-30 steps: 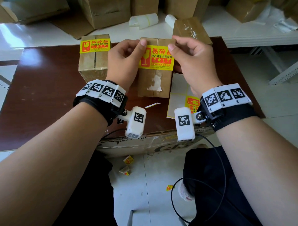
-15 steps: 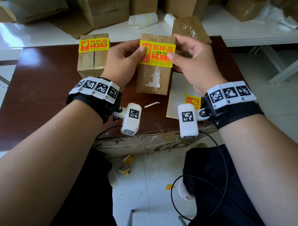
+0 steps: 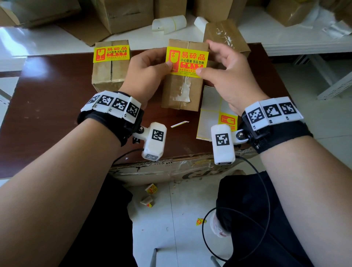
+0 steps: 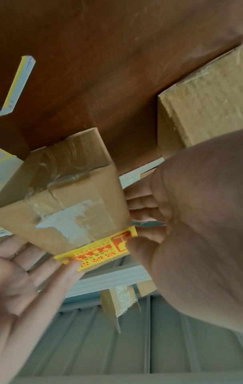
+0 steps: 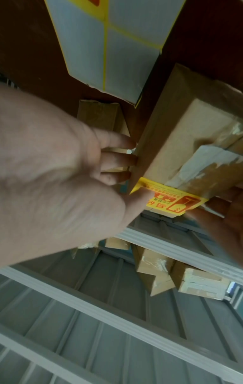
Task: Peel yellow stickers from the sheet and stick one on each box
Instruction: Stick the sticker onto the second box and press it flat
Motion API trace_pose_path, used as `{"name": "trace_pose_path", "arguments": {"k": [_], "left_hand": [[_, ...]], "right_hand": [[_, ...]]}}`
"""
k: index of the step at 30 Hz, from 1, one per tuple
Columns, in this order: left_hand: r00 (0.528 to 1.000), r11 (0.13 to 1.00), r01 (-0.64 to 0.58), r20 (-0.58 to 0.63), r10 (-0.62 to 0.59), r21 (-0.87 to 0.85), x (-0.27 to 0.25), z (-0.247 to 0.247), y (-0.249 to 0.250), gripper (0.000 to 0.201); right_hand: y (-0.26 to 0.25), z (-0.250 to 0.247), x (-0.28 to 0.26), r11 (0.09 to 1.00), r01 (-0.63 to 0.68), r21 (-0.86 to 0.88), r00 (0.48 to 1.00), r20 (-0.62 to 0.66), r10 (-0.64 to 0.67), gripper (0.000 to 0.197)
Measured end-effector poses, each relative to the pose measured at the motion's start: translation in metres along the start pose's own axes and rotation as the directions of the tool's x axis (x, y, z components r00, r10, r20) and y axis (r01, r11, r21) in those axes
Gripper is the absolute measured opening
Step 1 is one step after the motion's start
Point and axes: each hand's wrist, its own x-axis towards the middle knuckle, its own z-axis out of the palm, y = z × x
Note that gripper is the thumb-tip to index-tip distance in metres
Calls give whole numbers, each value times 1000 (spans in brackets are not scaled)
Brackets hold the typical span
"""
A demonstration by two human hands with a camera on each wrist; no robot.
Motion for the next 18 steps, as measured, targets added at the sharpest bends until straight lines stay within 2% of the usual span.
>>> {"name": "trace_pose_path", "arguments": {"k": [2,5,8,11,15,18], "left_hand": [[997,1000,-4,-81,6,25,1,2,1,8],[986,992,-51,-150,68,120,3,4,0,20],[986,988,-67,-140,87,142,4,5,-2,23],[986,986,-71,-140,92,151,5,4,-3,20],[986,981,-90,-121,113,174,6,3,-6,13],[991,979,-91,-84,108,185,7,2,-7,19]], "right_hand": [[-2,4,-1,1000,5,29,999,-38,-4,60],[-6,9,-2,997,29,64,997,-77,-24,33],[-7,10,-3,997,57,47,992,-116,-51,19],[-5,10,-1,997,63,34,991,-121,-58,20],[-1,10,0,998,62,26,994,-89,-59,30],[1,8,2,999,48,-15,996,-77,-49,43]]}}
